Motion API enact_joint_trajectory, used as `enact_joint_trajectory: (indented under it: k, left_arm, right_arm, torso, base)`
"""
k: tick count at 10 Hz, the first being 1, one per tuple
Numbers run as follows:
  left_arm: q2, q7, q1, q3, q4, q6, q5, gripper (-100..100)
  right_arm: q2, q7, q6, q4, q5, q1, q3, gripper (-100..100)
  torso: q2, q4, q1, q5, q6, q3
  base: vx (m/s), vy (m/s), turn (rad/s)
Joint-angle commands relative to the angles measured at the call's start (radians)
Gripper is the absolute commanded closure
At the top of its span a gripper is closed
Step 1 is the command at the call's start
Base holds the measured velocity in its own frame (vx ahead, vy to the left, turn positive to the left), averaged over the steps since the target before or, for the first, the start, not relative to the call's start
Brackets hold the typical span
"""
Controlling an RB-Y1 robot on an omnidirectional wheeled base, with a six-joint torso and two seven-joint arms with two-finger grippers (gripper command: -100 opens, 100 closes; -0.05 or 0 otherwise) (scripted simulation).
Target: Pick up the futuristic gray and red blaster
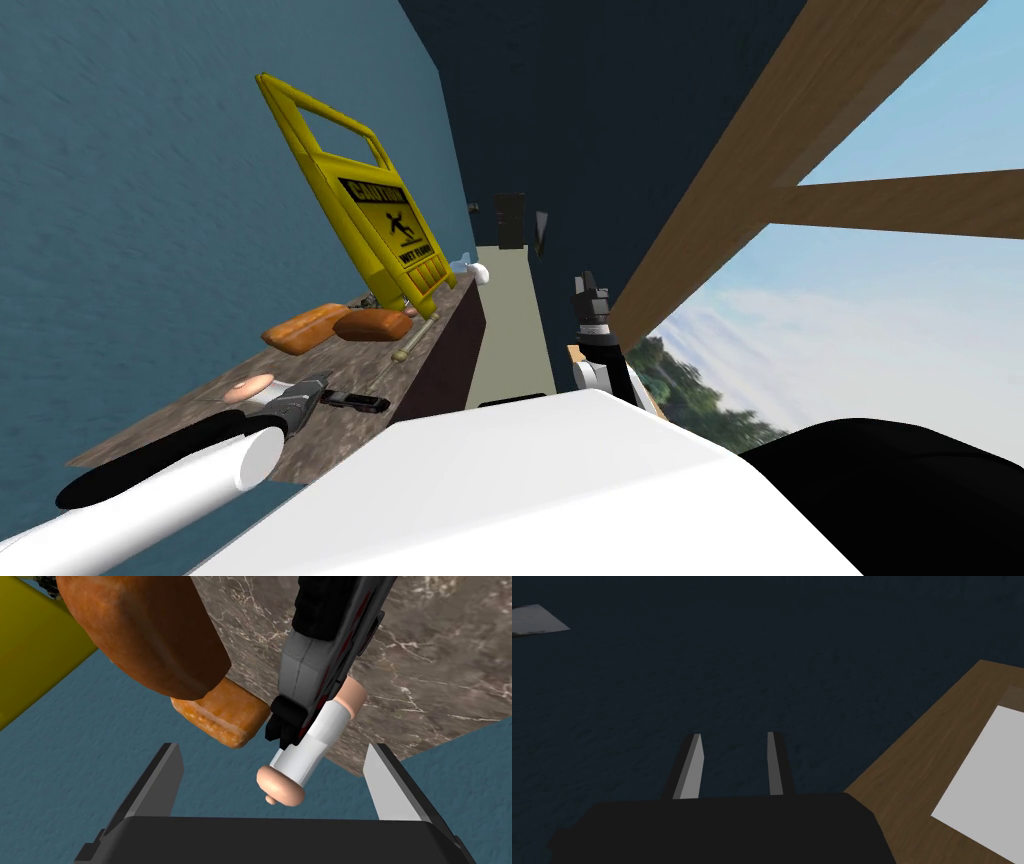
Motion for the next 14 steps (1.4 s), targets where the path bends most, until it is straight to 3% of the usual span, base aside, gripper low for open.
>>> enact_joint_trajectory:
  k: [1,2,4,5,6,9,11,14]
  left_arm:
    - [0.001,-0.013,0.001,0.011,0.006,0.05,0.007,-100]
    - [-0.002,-0.036,0.014,0.036,0.001,0.08,0.026,-100]
    - [-0.002,-0.036,0.014,0.036,0.001,0.118,0.026,-100]
    - [-0.006,-0.058,0.027,0.061,-0.003,0.155,0.045,-100]
    - [-0.006,-0.058,0.027,0.061,-0.003,0.18,0.045,-100]
    - [-0.015,-0.1,0.055,0.104,-0.015,0.263,0.082,-100]
    - [-0.015,-0.1,0.055,0.104,-0.015,0.294,0.082,-100]
    - [-0.025,-0.137,0.082,0.141,-0.031,0.386,0.116,-100]
  right_arm:
    - [0.0,0.0,0.0,0.0,0.0,0.0,0.0,0]
    - [0.0,0.0,0.0,0.0,0.0,0.0,0.0,0]
    - [0.0,0.0,0.0,0.0,0.0,0.0,0.0,0]
    - [0.0,0.0,0.0,0.0,0.0,0.0,0.0,0]
    - [0.0,0.0,0.0,0.0,0.0,0.0,0.0,0]
    - [0.0,0.0,0.0,0.0,0.0,0.0,0.0,0]
    - [0.0,0.0,0.0,0.0,0.0,0.0,0.0,0]
    - [0.0,0.0,0.0,0.0,0.0,0.0,0.0,0]
  torso:
    - [0.0,0.0,0.0,0.0,0.0,0.0]
    - [0.0,0.0,0.0,0.0,0.0,0.0]
    - [-0.002,-0.001,0.001,0.0,0.0,-0.001]
    - [0.0,0.0,0.0,0.0,0.0,0.0]
    - [0.0,0.0,0.0,0.0,0.0,0.0]
    - [-0.001,0.0,0.001,0.0,0.0,-0.001]
    - [0.0,0.0,0.002,0.001,0.0,0.0]
    - [0.002,0.0,0.001,0.0,0.0,0.001]
  base:
    - [0.074,-0.005,-0.008]
    - [0.103,-0.001,-0.029]
    - [0.071,-0.003,-0.006]
    - [0.06,-0.004,-0.038]
    - [0.066,0.001,-0.021]
    - [0.087,0.009,-0.042]
    - [0.041,0.017,-0.011]
    - [0.048,0.014,-0.051]
